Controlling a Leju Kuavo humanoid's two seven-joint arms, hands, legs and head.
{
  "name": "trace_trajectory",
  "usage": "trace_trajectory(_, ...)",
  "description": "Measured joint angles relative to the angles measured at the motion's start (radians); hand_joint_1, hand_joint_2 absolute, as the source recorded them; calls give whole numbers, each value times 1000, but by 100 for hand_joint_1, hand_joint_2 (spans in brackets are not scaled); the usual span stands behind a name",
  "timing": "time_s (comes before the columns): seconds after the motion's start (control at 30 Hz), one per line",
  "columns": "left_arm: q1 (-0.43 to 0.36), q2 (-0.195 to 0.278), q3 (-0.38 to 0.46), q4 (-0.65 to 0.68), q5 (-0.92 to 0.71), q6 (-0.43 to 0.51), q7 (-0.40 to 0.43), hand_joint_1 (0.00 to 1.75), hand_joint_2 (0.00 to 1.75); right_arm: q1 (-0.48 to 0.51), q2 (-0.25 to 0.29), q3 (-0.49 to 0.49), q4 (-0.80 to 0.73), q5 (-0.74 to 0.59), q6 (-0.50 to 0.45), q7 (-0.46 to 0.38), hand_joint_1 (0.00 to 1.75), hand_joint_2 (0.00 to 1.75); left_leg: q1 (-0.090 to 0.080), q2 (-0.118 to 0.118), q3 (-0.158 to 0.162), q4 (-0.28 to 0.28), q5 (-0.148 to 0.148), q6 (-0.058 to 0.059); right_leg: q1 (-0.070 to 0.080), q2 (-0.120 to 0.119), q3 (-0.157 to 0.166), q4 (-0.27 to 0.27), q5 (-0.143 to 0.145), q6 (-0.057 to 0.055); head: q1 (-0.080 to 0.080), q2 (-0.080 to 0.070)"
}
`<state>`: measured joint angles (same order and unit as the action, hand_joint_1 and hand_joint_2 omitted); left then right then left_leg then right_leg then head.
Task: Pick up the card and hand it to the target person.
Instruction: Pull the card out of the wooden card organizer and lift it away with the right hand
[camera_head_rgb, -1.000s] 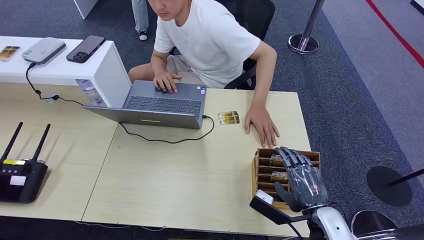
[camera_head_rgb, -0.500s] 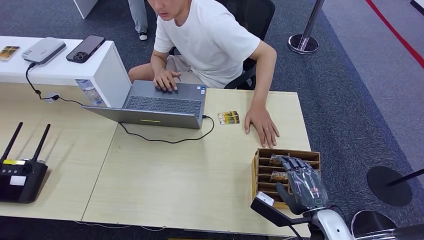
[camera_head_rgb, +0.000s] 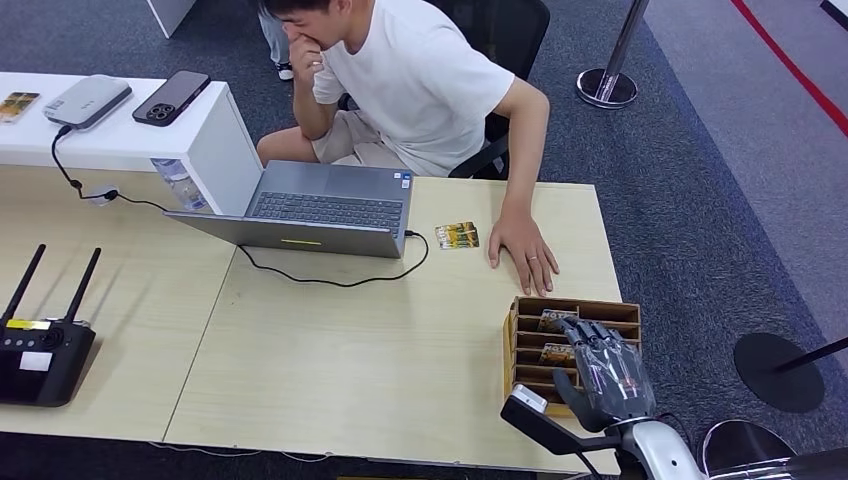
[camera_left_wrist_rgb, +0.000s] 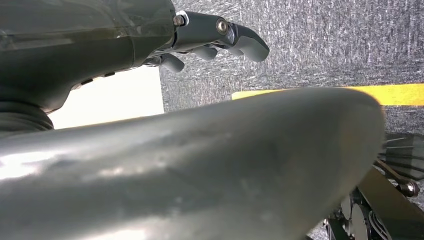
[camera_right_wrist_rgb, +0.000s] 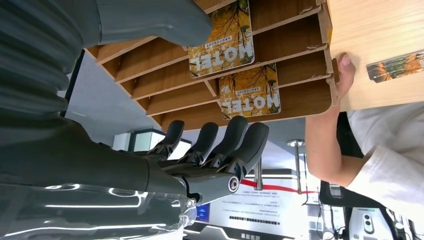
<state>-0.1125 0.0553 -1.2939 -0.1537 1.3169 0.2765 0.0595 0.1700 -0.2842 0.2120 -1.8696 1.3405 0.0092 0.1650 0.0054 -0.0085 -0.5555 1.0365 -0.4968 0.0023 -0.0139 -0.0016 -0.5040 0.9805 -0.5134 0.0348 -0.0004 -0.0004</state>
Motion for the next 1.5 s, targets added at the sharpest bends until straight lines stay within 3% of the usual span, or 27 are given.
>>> trace_trajectory(0.37,0,0,-8,0,0,-1,5,0,0,-10,-3,4,22,-14,5,0,68,175,0,0,0,0,0,0,0,0,0,0,0,0,0,0)
trace_trajectory(0.57,0,0,-9,0,0,-1,6,0,0,-18,-3,5,35,-20,9,-2,79,175,0,0,0,0,0,0,0,0,0,0,0,0,0,0)
trace_trajectory(1.5,-1,-3,-9,0,0,-5,0,0,0,-28,-19,5,102,-33,10,1,82,175,0,0,0,0,0,0,0,0,0,0,0,0,0,0)
